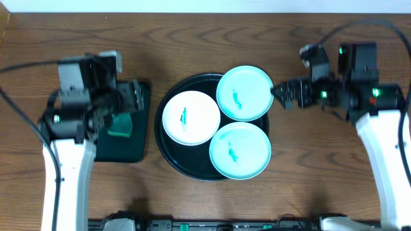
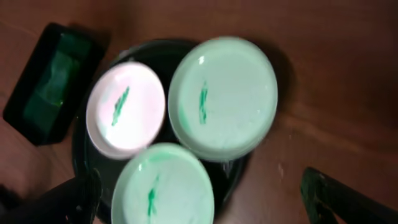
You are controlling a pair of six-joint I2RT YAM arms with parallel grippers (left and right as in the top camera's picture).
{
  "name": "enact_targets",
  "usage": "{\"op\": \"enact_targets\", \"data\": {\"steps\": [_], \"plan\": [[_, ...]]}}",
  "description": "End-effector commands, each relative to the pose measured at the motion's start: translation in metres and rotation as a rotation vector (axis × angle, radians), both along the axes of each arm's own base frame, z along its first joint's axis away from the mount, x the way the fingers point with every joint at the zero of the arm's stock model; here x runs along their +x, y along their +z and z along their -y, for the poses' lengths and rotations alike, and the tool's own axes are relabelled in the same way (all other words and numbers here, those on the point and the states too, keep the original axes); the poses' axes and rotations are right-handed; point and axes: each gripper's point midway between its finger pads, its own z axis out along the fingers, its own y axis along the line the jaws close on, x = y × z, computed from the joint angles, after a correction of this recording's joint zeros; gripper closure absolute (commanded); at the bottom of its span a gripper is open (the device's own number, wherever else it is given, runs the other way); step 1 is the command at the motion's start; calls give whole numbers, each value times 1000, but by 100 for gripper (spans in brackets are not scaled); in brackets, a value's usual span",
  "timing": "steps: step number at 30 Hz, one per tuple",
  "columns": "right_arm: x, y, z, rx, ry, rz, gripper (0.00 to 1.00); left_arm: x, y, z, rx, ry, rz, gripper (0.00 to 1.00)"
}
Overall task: Clean dirty plates on tray and stack at the side
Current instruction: 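Move the right gripper over the white plate and grip its rim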
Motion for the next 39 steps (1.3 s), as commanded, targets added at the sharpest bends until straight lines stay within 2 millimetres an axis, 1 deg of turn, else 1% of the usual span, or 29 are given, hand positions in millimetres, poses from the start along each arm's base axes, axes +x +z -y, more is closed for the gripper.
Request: {"op": "enact_targets", "data": {"steps": [1, 2, 3, 4, 5, 6, 9, 10, 11, 12, 13, 15, 18, 20, 21, 22, 23, 24, 26, 27, 30, 32, 34, 35, 36, 39], "plan": [[13, 14, -19, 103, 28, -2, 1, 7, 4, 7, -25, -49, -6, 27], [13, 14, -22, 134, 21, -23, 1, 7, 3, 7, -25, -51, -10, 27], [17, 14, -28, 165, 17, -30, 1, 7, 2, 8, -29, -48, -17, 27], [19, 12, -32, 169, 17, -37, 5, 5, 0, 8, -29, -48, -27, 27], [19, 8, -37, 168, 29, -45, 12, 2, -1, 8, -30, -48, -40, 27], [19, 4, -43, 165, 25, -65, 15, 1, -3, 8, -30, -48, -50, 27], [17, -24, -69, 97, -46, -168, 15, -2, -4, 8, -31, -48, -61, 27], [16, -29, -76, 84, -55, -187, 15, -2, -4, 8, -32, -48, -62, 27], [14, -37, -89, 66, -60, -218, 17, -3, -5, 8, -32, -48, -69, 27], [13, -41, -95, 56, -64, -232, 19, -4, -6, 8, -32, -48, -74, 27], [12, -50, -104, 23, -98, -270, 25, -4, -6, 7, -24, -42, -74, 27], [10, -63, -112, -34, -135, -316, 31, -4, -8, 1, 1, -23, -78, 27], [8, -86, -128, -145, -154, -377, 36, -7, -15, -15, 78, 35, -110, 27], [11, -103, -136, -202, -186, -400, 39, -12, -23, -29, 130, 97, -157, 27], [13, -113, -138, -220, -197, -407, 39, -16, -28, -37, 156, 144, -190, 27], [13, -119, -141, -228, -195, -414, 40, -18, -30, -40, 165, 159, -204, 27], [12, -132, -146, -244, -186, -433, 43, -20, -38, -44, 180, 184, -243, 27], [10, -144, -148, -263, -178, -454, 47, -21, -43, -44, 181, 183, -263, 27], [6, -160, -152, -286, -167, -481, 53, -19, -53, -45, 175, 193, -301, 27], [5, -165, -154, -294, -162, -488, 55, -18, -57, -45, 174, 195, -315, 27], [2, -173, -162, -304, -145, -489, 60, -15, -71, -48, 182, 217, -362, 27], [2, -176, -167, -309, -137, -480, 61, -12, -80, -48, 183, 214, -389, 27], [-1, -185, -169, -333, -131, -484, 62, -9, -88, -49, 185, 212, -408, 27], [-1, -187, -169, -337, -131, -486, 63, -8, -89, -49, 185, 212, -410, 27], [-4, -194, -169, -350, -127, -501, 65, -7, -91, -49, 185, 212, -413, 27], [-10, -202, -172, -373, -115, -513, 67, -4, -91, -52, 198, 220, -405, 27]]}}
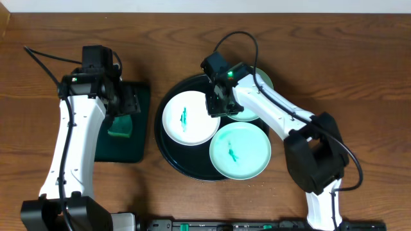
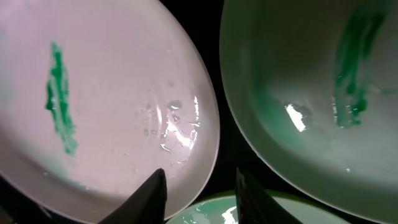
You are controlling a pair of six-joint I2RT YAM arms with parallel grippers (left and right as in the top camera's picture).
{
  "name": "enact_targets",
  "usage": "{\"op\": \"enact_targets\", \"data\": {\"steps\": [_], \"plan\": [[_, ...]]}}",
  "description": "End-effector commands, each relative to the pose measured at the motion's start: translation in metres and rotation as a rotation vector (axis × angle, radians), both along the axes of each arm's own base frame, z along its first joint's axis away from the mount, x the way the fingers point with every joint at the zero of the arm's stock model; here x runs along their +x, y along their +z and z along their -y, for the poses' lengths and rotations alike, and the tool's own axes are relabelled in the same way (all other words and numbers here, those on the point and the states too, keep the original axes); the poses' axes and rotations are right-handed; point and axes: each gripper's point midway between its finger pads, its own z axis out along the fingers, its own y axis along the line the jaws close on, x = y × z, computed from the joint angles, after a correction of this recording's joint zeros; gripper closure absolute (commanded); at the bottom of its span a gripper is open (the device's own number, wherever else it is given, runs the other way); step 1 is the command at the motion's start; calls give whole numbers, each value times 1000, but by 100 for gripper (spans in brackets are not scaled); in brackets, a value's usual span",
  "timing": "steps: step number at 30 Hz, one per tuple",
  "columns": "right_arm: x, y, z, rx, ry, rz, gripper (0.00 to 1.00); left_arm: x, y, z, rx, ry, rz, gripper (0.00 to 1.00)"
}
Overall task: Clean dirty plates on tray and stack at the side
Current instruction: 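Move the right gripper over the white plate and grip its rim, then grasp the green sponge from the green tray with the left gripper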
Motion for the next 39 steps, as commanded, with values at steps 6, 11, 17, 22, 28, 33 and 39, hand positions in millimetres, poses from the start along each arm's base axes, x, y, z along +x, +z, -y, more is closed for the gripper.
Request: {"op": "enact_targets", "data": {"steps": [6, 11, 17, 22, 28, 33, 39], "plan": [[-6, -28, -4, -74, 5, -22, 70, 4, 4, -8, 37, 23, 16, 27], [-3, -43, -6, -84, 6, -24, 77, 4, 3, -8, 37, 23, 13, 27], [3, -49, -11, -69, 11, -3, 94, 3, 1, -8, 41, 8, 5, 27], [8, -48, -17, -55, 78, 29, 99, -1, -21, -16, 58, -19, -76, 27], [11, -48, -21, -46, 101, 48, 99, -5, -57, -44, 34, 61, -191, 27], [12, -48, -22, -43, 101, 52, 99, -1, -96, -29, -101, -93, -265, 28], [11, -47, -23, -42, 114, 56, 99, 21, -113, -31, -98, -118, -215, 40]]}}
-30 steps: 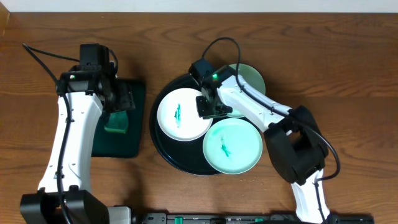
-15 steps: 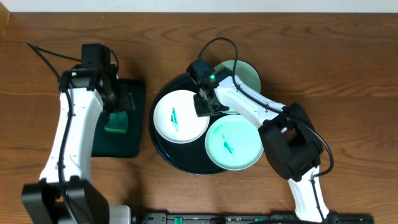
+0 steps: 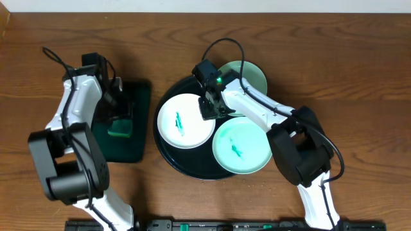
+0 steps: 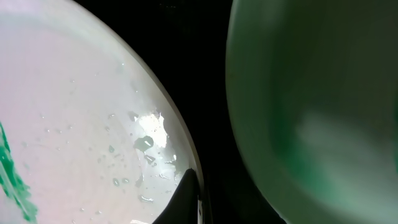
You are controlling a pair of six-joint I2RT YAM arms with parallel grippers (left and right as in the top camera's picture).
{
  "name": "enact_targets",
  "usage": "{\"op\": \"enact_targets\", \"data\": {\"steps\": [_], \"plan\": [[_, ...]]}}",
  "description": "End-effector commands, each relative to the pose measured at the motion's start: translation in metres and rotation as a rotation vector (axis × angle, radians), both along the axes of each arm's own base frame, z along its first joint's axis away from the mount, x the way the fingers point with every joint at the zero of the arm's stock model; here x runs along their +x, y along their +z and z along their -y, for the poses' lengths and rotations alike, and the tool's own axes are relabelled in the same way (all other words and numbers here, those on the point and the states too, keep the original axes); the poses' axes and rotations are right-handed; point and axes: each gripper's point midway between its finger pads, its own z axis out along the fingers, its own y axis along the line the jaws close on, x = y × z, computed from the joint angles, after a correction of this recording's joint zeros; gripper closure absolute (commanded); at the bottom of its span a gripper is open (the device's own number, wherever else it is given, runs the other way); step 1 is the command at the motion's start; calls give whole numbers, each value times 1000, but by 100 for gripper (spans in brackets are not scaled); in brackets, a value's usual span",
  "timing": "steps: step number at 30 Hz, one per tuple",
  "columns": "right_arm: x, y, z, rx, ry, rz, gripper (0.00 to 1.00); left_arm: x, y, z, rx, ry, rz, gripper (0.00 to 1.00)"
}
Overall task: Clean dirty plates on tray and stack at the side
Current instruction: 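Grasp the green sponge from the green tray with the left gripper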
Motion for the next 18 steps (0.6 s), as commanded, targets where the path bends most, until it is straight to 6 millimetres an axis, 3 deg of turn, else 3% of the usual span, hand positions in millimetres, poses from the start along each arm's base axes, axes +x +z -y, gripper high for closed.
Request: {"op": "enact_targets", "data": {"steps": [1, 7, 18], "plan": [[-2, -10, -4, -16, 29, 0, 99, 8, -2, 3, -19, -48, 36, 40], [-2, -10, -4, -17, 36, 2, 99, 14, -6, -1, -1, -39, 49, 45], [-2, -10, -4, -17, 36, 1, 96, -5, -33, -1, 9, 20, -4, 59]]}}
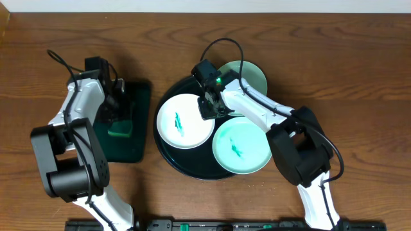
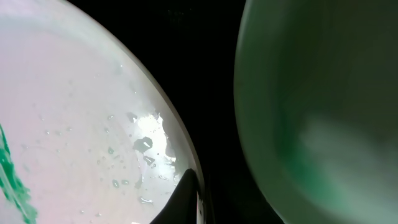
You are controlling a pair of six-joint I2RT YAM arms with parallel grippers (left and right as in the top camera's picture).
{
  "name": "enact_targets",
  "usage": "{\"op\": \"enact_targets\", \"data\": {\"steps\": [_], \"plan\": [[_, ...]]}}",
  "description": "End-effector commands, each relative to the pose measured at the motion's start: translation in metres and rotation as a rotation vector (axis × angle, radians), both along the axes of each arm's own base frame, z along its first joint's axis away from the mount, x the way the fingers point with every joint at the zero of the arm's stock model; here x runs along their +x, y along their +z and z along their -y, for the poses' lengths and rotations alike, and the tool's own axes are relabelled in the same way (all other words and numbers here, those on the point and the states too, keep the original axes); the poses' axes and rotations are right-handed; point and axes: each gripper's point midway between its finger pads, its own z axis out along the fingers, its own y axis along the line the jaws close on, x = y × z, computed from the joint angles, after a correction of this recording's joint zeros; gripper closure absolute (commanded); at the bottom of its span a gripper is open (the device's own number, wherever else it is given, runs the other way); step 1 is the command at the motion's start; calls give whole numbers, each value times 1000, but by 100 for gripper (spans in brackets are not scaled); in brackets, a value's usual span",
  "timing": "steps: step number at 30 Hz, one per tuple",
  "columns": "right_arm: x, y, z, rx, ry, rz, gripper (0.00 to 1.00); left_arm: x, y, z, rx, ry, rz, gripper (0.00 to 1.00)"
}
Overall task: Clean dirty plates on tray and stack at the side
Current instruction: 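Grasp the green sponge from the green tray with the left gripper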
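Observation:
A black round tray [image 1: 168,151] holds three plates with green smears. The white plate [image 1: 183,122] lies at its left. One mint plate [image 1: 241,147] lies in front, another [image 1: 252,77] at the back, partly under my right arm. My right gripper [image 1: 209,110] is at the white plate's right rim. In the right wrist view its dark finger [image 2: 185,198] rests on the wet white plate [image 2: 74,137] just inside the rim, and the jaws look closed on the rim; the other finger is lost against the black tray. My left gripper [image 1: 119,104] hovers over the green sponge [image 1: 120,130].
The sponge lies in a dark green rectangular tray [image 1: 138,138] left of the round tray. Bare wooden table [image 1: 347,128] stretches to the right of the plates. Cables loop above both arms.
My left arm has shifted very slightly over the sponge tray. My right gripper stays at the white plate's rim, and the plates lie as they did.
First both arms were drawn back at the table's sides, with the three plates untouched on the tray. Then my right gripper stood open astride the white plate's right rim and my left reached the sponge tray. After that the right jaws were closed on the rim and the plate had turned slightly.

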Motion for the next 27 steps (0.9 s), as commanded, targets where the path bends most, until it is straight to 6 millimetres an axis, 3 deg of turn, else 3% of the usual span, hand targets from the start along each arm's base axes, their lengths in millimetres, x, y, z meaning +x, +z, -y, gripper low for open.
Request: {"op": "enact_targets", "data": {"steps": [1, 3, 5, 6, 12, 18, 27], "plan": [[-3, -11, -2, -20, 23, -10, 96, -9, -14, 1, 1, 33, -30, 60], [-4, -11, -2, -20, 23, -11, 96, -12, -19, 1, 1, 33, -31, 69], [-4, -11, -2, -20, 23, -11, 96, -12, -20, 1, 1, 33, -28, 89], [-4, -11, -2, -20, 23, -11, 97, -11, -20, 1, 2, 33, -27, 93], [-3, -11, -1, -21, 23, -11, 99, -8, -15, 0, 3, 59, -12, 93], [-2, -10, -2, -18, 22, -8, 99, 6, 30, -3, 11, 78, 46, 93], [-5, -11, -3, -11, 25, -20, 99, -3, 91, 14, -39, 181, 146, 93]]}}
